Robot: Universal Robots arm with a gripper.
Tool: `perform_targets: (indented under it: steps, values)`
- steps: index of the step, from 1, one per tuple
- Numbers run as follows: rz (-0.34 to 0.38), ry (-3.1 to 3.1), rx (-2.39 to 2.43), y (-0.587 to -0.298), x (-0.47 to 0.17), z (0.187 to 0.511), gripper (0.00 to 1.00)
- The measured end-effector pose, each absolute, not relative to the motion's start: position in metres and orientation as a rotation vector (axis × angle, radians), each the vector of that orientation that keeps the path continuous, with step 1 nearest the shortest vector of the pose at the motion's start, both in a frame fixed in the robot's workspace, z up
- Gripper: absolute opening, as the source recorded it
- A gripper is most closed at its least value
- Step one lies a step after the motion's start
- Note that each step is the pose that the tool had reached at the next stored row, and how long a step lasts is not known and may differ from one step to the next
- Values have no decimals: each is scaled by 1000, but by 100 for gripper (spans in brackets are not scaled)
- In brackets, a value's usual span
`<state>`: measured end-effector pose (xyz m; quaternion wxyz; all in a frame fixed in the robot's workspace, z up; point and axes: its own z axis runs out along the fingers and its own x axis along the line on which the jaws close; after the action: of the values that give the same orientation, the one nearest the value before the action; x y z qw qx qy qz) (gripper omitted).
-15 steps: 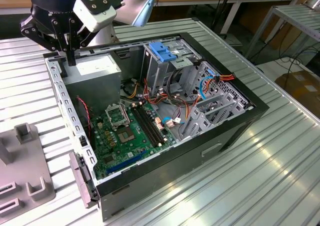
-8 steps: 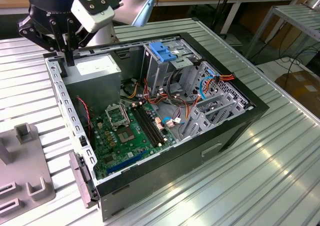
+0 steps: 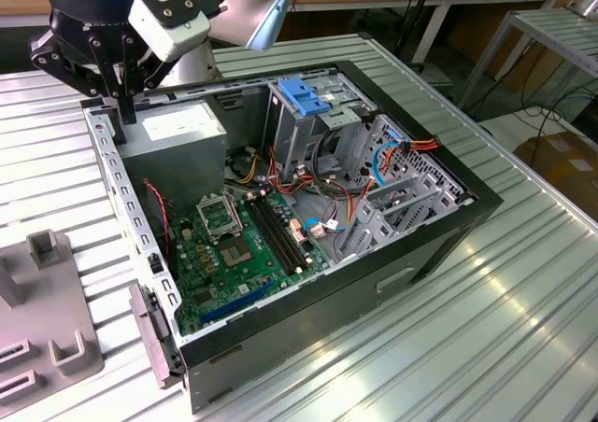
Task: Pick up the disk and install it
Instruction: 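Reach for the disk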
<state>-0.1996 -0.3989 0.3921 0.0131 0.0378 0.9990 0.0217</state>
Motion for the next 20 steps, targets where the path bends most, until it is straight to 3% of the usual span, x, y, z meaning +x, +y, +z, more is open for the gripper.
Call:
perform_targets:
  steps: [20]
  values:
    - [68, 3112, 118, -399, -207, 392, 10]
